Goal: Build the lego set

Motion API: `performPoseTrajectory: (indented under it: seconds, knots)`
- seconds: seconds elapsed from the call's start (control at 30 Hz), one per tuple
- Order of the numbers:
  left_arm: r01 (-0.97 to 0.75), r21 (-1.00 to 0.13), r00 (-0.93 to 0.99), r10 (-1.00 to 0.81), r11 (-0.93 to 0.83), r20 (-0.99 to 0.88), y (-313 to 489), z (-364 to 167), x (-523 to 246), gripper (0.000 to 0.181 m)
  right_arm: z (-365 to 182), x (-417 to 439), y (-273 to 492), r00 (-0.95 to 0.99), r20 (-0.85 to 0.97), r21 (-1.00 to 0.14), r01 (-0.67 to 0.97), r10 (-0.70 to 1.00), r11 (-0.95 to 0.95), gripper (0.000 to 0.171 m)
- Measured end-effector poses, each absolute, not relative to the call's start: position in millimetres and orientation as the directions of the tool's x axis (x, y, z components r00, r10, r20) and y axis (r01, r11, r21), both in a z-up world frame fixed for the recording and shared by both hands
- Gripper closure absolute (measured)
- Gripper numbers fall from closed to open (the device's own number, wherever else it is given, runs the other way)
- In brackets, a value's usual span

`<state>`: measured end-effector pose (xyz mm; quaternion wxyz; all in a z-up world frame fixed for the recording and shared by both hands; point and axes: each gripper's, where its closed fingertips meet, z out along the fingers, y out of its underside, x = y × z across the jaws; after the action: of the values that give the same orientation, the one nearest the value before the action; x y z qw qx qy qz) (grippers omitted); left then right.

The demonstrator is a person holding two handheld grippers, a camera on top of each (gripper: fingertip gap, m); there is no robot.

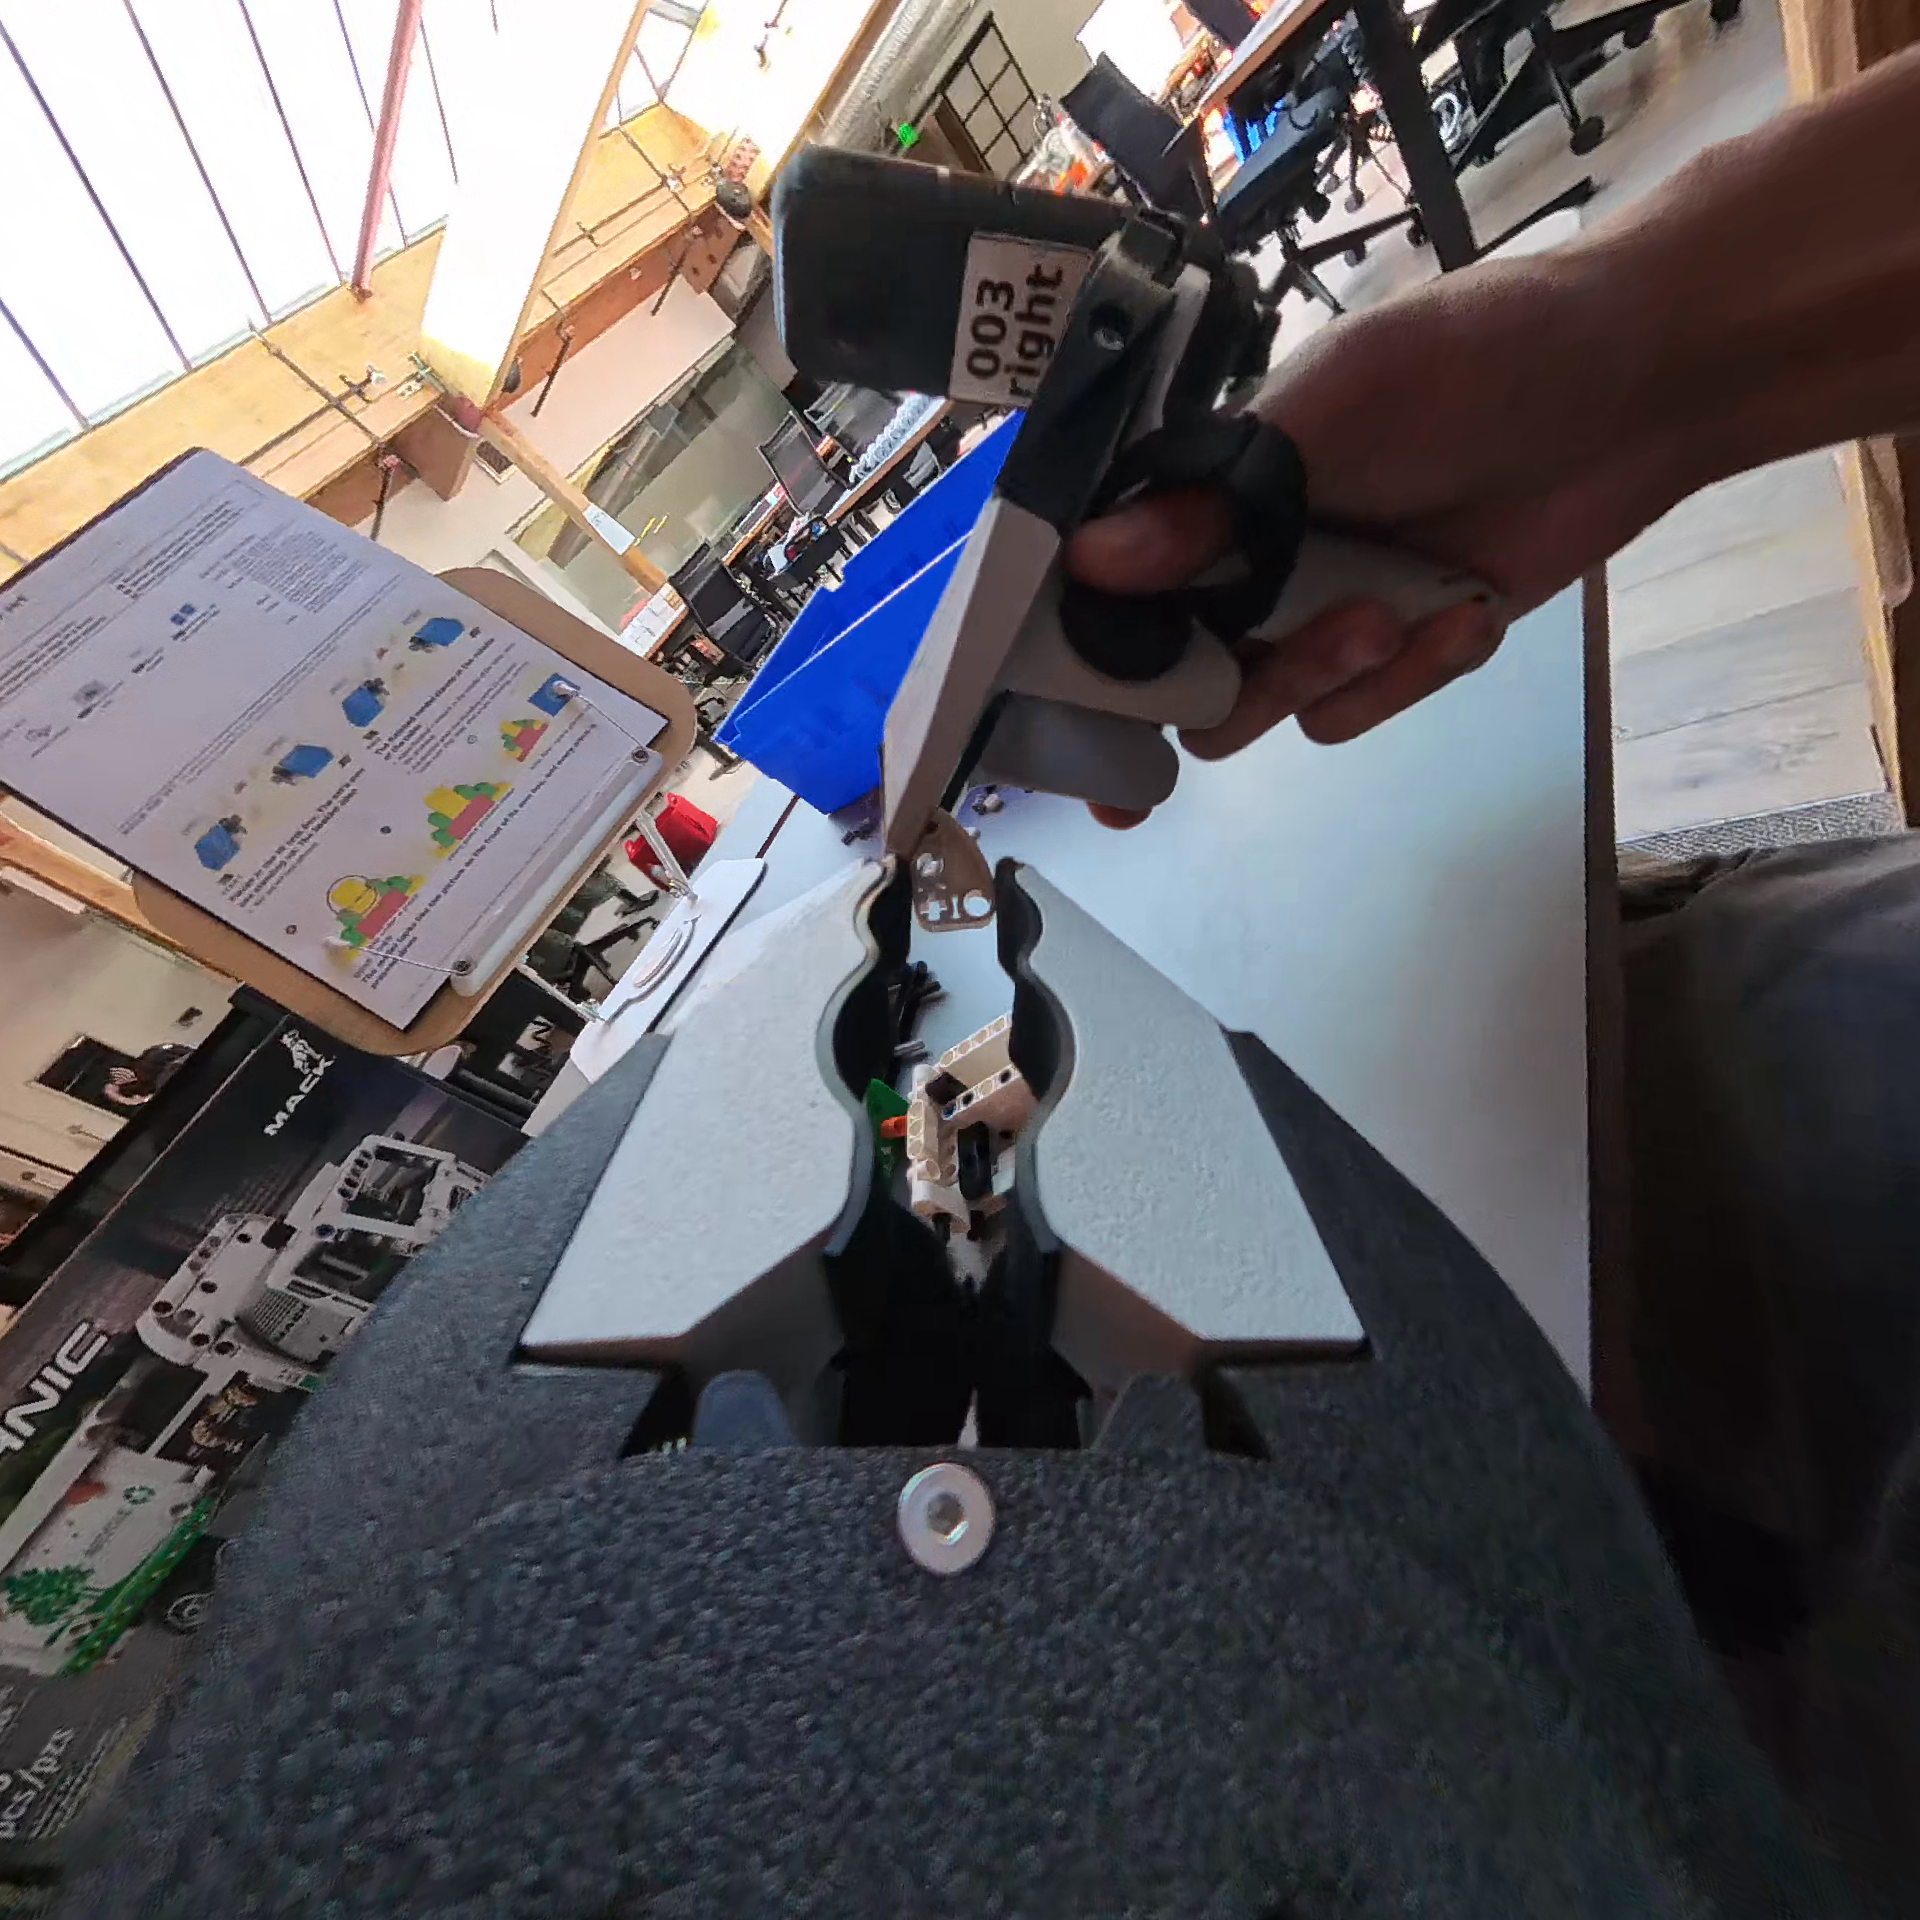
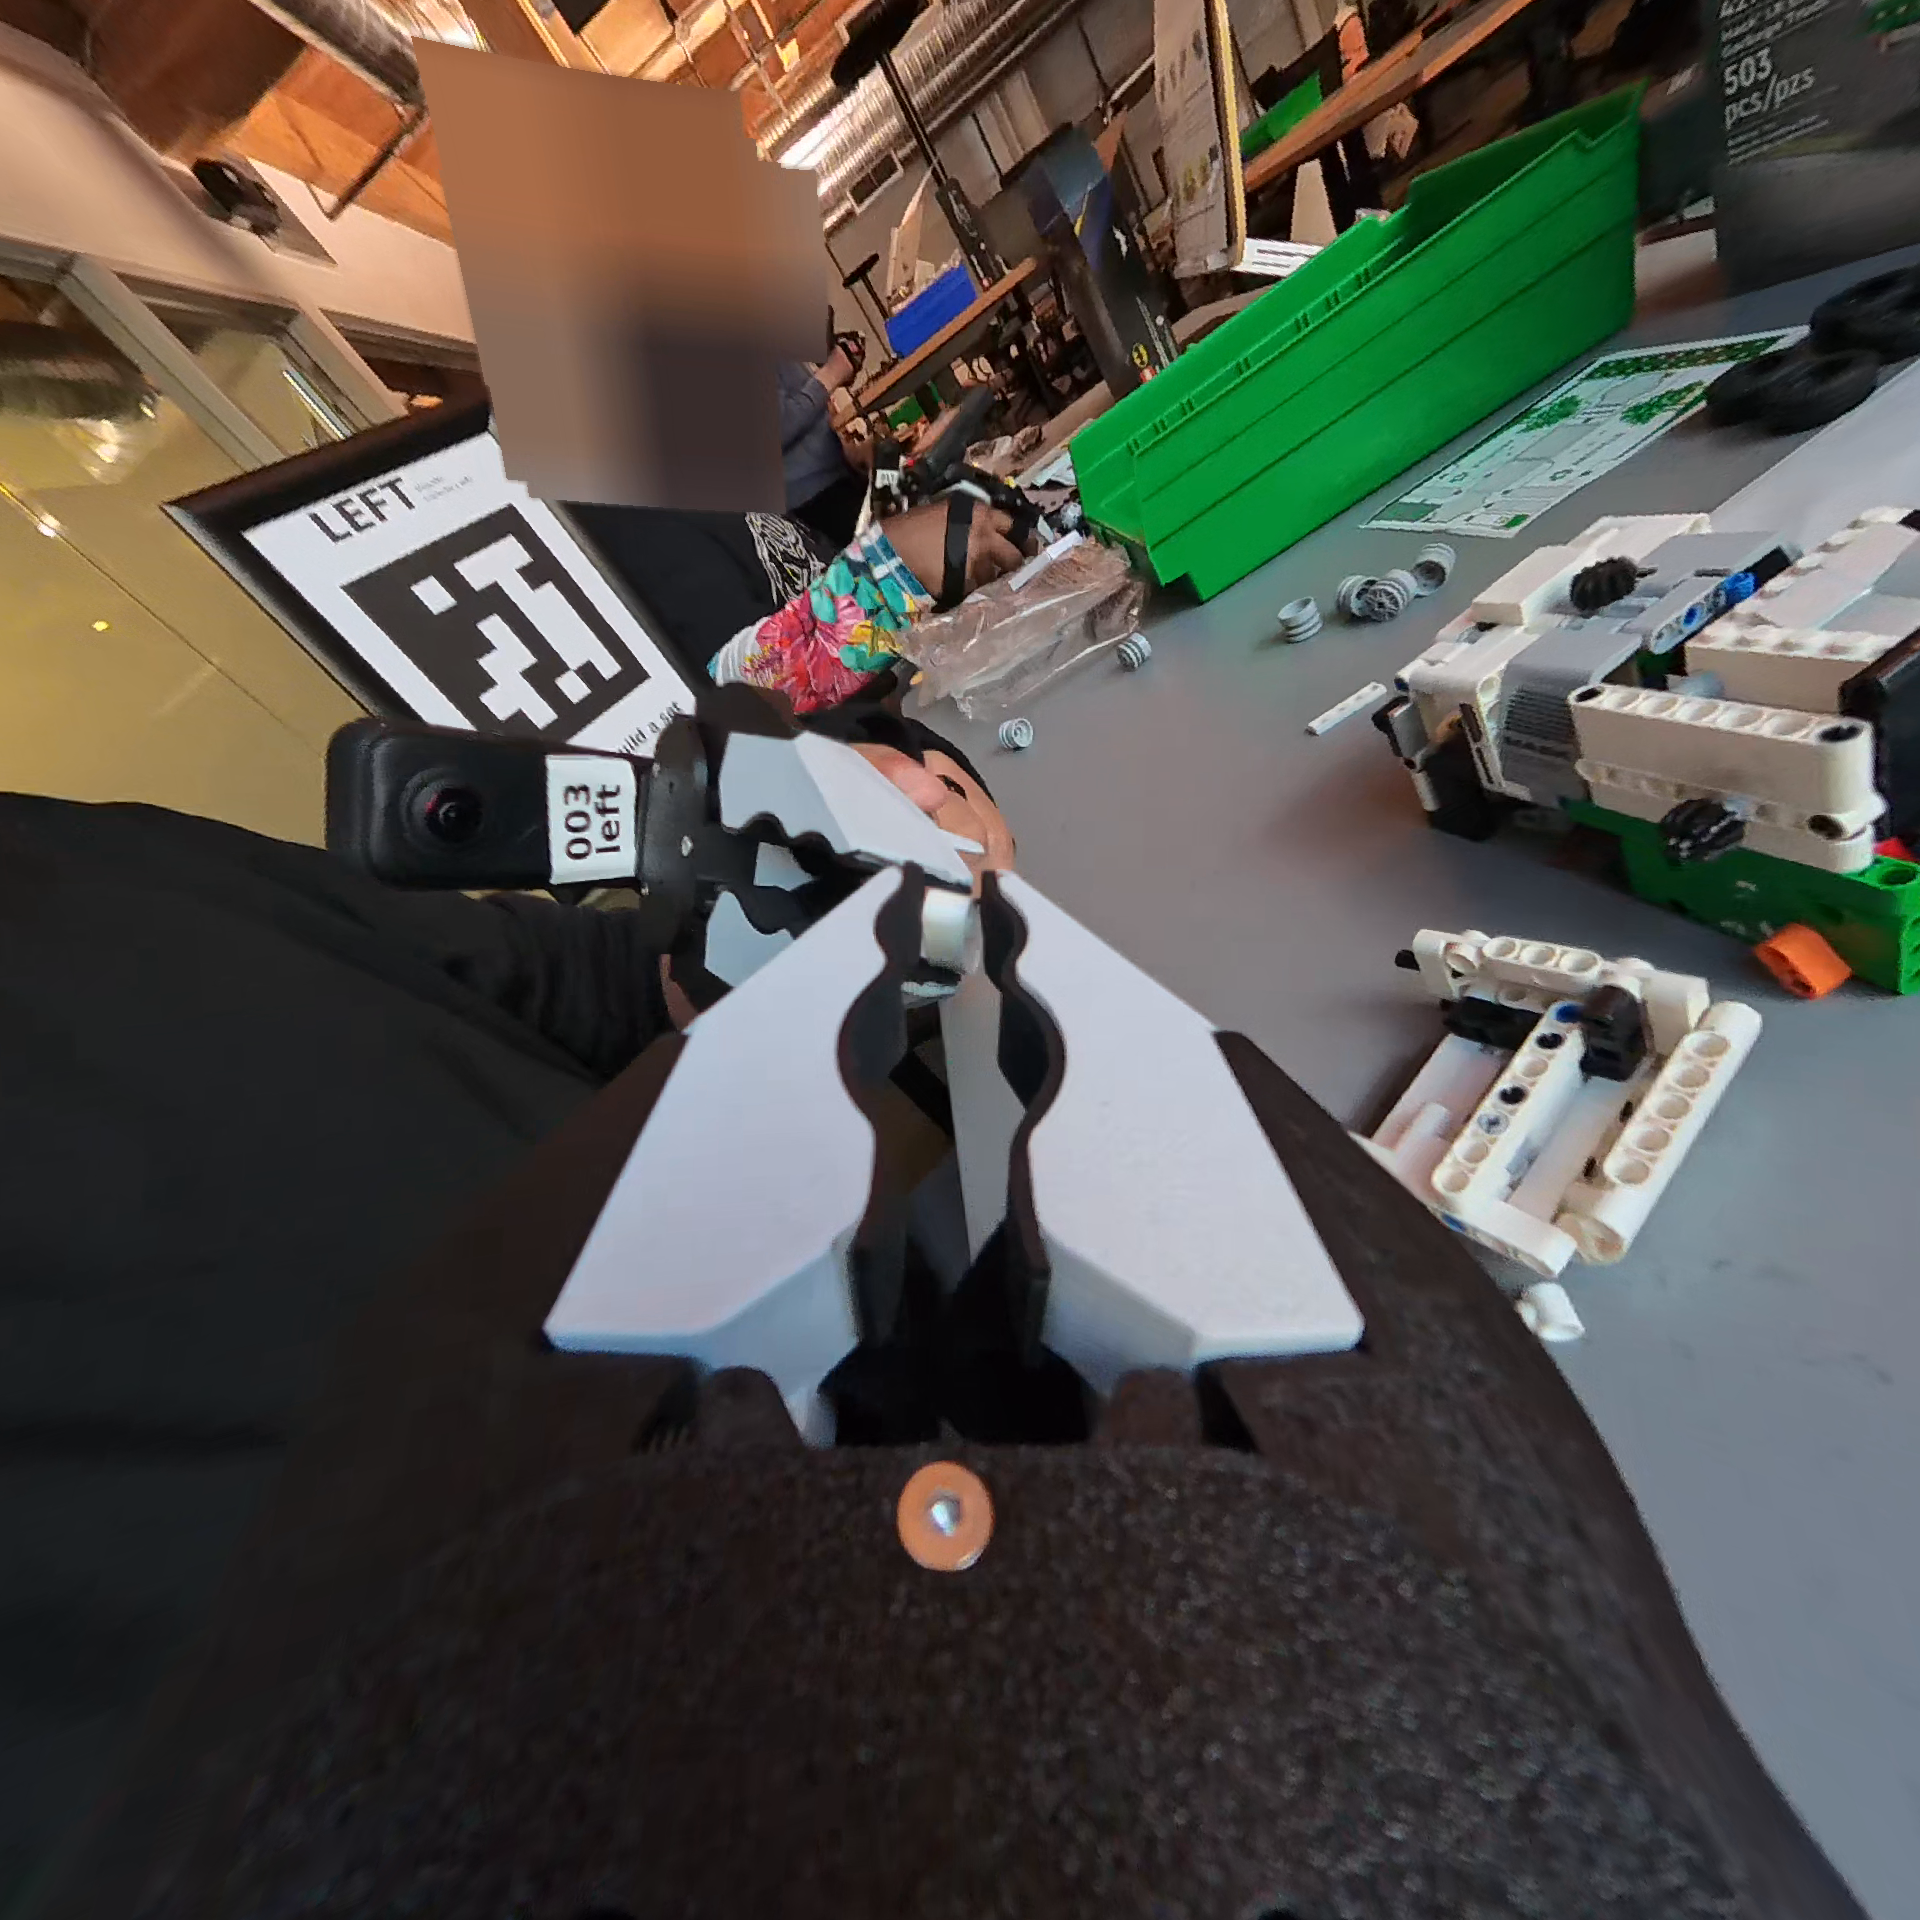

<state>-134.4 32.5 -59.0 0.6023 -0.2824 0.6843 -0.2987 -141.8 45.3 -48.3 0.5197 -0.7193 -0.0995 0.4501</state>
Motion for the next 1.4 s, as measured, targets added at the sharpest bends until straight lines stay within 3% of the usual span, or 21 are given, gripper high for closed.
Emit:
performPoseTrajectory:
  seconds: [0.27,0.43,0.6,0.73,0.8,0.93,1.1,1.4]
  knots:
    - [-0.062,-0.689,-0.251,-0.679,0.722,-0.690,27,-75,-126,0.167,-71,-130,30,0.616,-0.547,-0.824,-0.274,0.567,-0.496,0.161]
    - [-0.039,-0.638,-0.289,-0.620,0.769,-0.730,24,-71,-110,0.166,-64,-113,26,0.676,-0.506,-0.858,-0.330,0.535,-0.394,0.165]
    - [-0.035,-0.764,-0.354,-0.722,0.645,-0.594,25,-61,-84,0.163,-53,-83,23,0.709,-0.552,-0.833,-0.490,0.440,-0.255,0.165]
    - [-0.067,-0.909,-0.472,-0.816,0.411,-0.334,20,-58,-70,0.158,-35,-50,12,0.643,-0.663,-0.700,-0.714,0.383,-0.016,0.165]
    - [-0.101,-0.954,-0.566,-0.805,0.282,-0.178,10,-56,-67,0.157,-33,-43,7,0.634,-0.678,-0.673,-0.739,0.373,0.033,0.165]
    - [-0.165,-0.976,-0.687,-0.727,0.141,0.011,-1,-54,-63,0.162,-39,-47,4,0.694,-0.634,-0.724,-0.688,0.341,0.052,0.165]
    - [-0.091,-0.984,-0.662,-0.747,0.155,-0.057,14,-58,-53,0.177,-44,-49,12,0.661,-0.661,-0.704,-0.710,0.354,0.010,0.165]
    - [-0.060,-0.993,-0.508,-0.860,0.097,-0.053,59,-58,-43,0.177,-56,-70,43,0.600,-0.692,-0.691,-0.711,0.402,-0.128,0.165]
